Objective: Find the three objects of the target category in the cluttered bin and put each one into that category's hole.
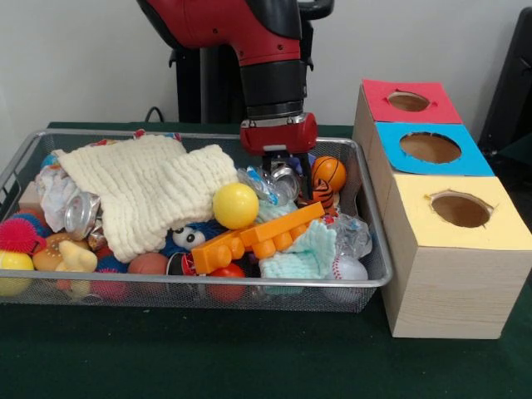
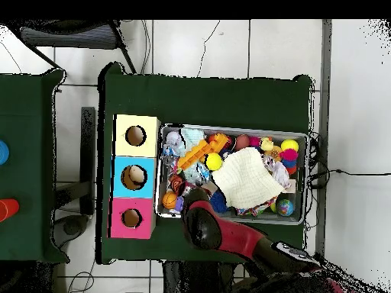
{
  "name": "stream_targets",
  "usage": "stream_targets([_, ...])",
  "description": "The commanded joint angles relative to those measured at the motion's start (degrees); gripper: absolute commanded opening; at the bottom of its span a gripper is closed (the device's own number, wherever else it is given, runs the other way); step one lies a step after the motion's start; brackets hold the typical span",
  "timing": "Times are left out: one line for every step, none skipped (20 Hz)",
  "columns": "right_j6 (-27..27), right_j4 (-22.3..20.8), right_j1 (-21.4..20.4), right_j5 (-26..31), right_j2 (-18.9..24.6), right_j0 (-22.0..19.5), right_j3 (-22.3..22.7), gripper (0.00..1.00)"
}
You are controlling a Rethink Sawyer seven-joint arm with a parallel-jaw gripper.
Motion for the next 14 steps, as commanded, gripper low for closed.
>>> stream_targets([15.13,4.81,-1.39,-6.51,-2.31,0.26,-3.57,1.00])
stream_targets([15.11,4.79,-1.39,-6.44,-2.27,0.20,-3.61,1.00])
stream_targets([15.09,4.78,-1.40,-6.37,-2.24,0.15,-3.65,1.00])
stream_targets([15.07,4.91,-1.44,-6.26,-2.26,0.25,-3.64,1.00])
stream_targets([15.07,4.91,-1.38,-6.29,-2.20,0.26,-3.67,1.00])
stream_targets([15.19,4.88,-1.47,-6.34,-2.06,0.14,-3.51,1.00])
stream_targets([15.31,4.84,-1.55,-6.39,-1.92,0.03,-3.35,1.00])
stream_targets([15.56,4.43,-1.22,-6.66,-1.35,-0.38,-3.47,1.00])
stream_targets([15.81,4.01,-0.88,-6.93,-0.77,-0.78,-3.59,1.00])
stream_targets([15.99,3.71,-0.61,-6.84,-0.22,-1.17,-3.64,1.00])
stream_targets([16.05,3.29,-0.37,-6.62,0.38,-1.60,-3.76,1.00])
stream_targets([16.01,2.79,-0.18,-6.76,0.78,-1.86,-3.90,1.00])
stream_targets([15.88,2.20,0.01,-7.06,1.07,-2.05,-4.07,1.00])
stream_targets([15.64,1.99,0.06,-7.08,1.01,-2.02,-4.16,1.00])
